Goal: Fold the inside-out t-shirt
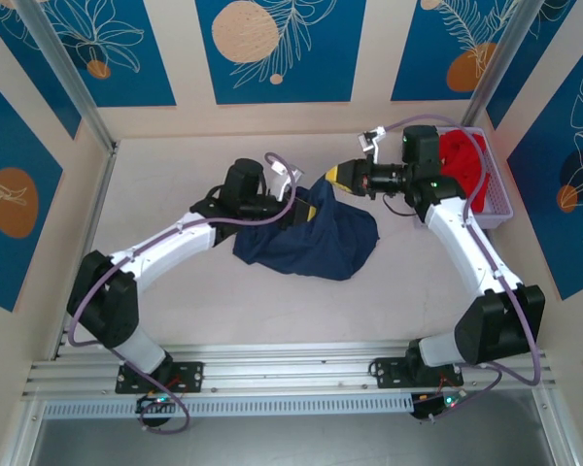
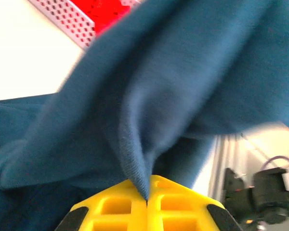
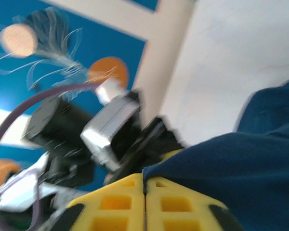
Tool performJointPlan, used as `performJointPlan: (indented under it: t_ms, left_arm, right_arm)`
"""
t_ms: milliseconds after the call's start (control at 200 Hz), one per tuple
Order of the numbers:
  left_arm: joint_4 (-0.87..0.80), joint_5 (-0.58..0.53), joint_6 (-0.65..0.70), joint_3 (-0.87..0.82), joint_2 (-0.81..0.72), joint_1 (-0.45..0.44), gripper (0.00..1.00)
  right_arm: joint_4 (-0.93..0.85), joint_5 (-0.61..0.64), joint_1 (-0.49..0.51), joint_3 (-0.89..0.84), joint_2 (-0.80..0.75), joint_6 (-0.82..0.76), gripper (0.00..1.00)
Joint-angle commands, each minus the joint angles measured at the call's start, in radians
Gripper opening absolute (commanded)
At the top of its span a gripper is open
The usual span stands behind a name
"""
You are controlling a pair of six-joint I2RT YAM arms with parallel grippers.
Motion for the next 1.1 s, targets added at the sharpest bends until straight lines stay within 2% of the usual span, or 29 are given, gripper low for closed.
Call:
performJointPlan:
  t_ms: [0,45,105,280,455,665,845,975,1035,1095]
  left_arm:
    - [0.083,0.117,-0.203,-0.039,-0.081,0.011,0.0]
    - [0.092,0.101,-0.253,-0.059,-0.105,0.01,0.0]
    - [0.093,0.073,-0.297,-0.077,-0.135,0.01,0.0]
    - [0.069,0.021,-0.3,-0.086,-0.176,0.01,0.0]
    - [0.061,0.026,-0.293,-0.08,-0.174,0.01,0.0]
    - [0.035,0.014,-0.281,-0.075,-0.179,0.01,0.0]
    - [0.032,0.012,-0.279,-0.077,-0.182,0.01,0.0]
    - [0.026,0.012,-0.269,-0.079,-0.181,0.01,0.0]
    - [0.024,0.009,-0.264,-0.083,-0.181,0.01,0.0]
    - [0.016,0.0,-0.255,-0.087,-0.182,0.01,0.0]
  right_arm:
    - [-0.219,0.327,0.01,0.066,0.001,-0.15,0.3]
    - [-0.258,0.399,0.018,0.079,0.005,-0.187,0.35]
    - [-0.29,0.436,0.024,0.071,-0.01,-0.235,0.39]
    - [-0.205,0.43,0.089,-0.141,-0.185,-0.319,0.51]
    - [-0.109,0.437,0.154,-0.319,-0.291,-0.351,0.53]
    - [-0.05,0.534,0.233,-0.413,-0.321,-0.43,0.55]
    - [0.002,0.574,0.25,-0.443,-0.297,-0.458,0.54]
    - [0.033,0.596,0.252,-0.427,-0.269,-0.465,0.49]
    - [0.045,0.6,0.253,-0.411,-0.253,-0.47,0.42]
    - [0.043,0.593,0.254,-0.388,-0.239,-0.478,0.26]
